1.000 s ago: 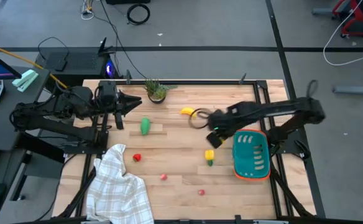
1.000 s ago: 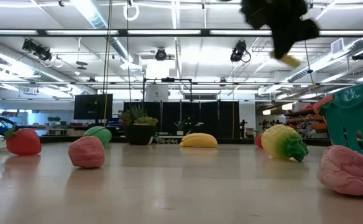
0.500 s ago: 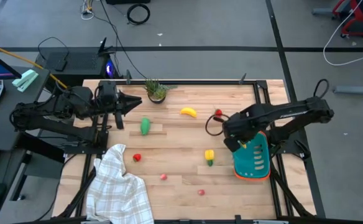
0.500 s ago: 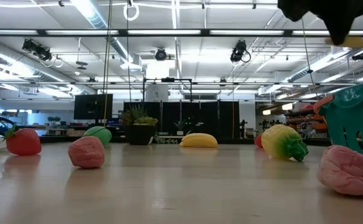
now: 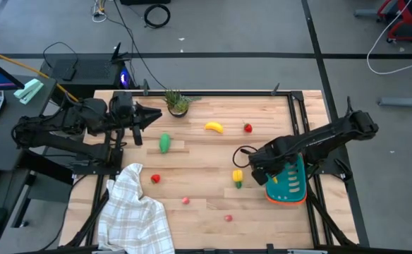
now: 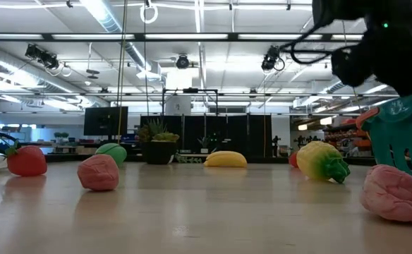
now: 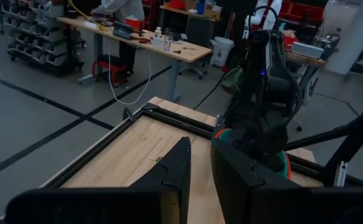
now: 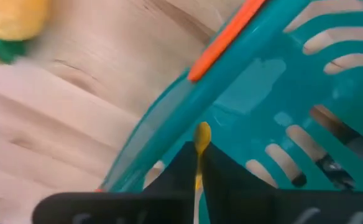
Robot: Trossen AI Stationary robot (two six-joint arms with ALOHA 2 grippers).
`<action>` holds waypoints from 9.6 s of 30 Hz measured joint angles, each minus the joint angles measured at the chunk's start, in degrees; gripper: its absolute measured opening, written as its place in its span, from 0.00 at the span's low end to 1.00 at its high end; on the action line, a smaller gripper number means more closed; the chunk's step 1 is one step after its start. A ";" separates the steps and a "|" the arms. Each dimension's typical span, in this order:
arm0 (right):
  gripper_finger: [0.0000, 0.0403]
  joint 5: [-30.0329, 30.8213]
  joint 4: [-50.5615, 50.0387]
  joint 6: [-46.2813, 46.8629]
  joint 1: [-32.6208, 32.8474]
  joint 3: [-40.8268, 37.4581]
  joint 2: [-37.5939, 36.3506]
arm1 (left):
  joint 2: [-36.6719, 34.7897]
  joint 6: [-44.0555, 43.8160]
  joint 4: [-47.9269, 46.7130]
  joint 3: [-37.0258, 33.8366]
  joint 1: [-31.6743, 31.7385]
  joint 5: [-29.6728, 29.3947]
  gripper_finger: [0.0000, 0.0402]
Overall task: Pick and placing Produce into tupperware
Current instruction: Put the yellow corn into the blue basket, then put the green corn into the blue basket, then put the yellow banana into the blue basket
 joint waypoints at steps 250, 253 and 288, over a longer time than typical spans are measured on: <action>0.32 21.67 -21.56 -43.52 -6.78 53.24 -8.72 | 87.21 3.59 -17.39 71.82 -0.93 31.84 0.61; 0.32 21.73 -21.79 -41.15 -5.08 53.24 -6.48 | 84.24 7.75 -26.86 71.88 0.41 30.23 0.59; 0.32 19.57 -23.28 -20.14 -0.75 53.20 16.27 | 74.93 45.96 -42.16 54.03 18.03 12.37 0.53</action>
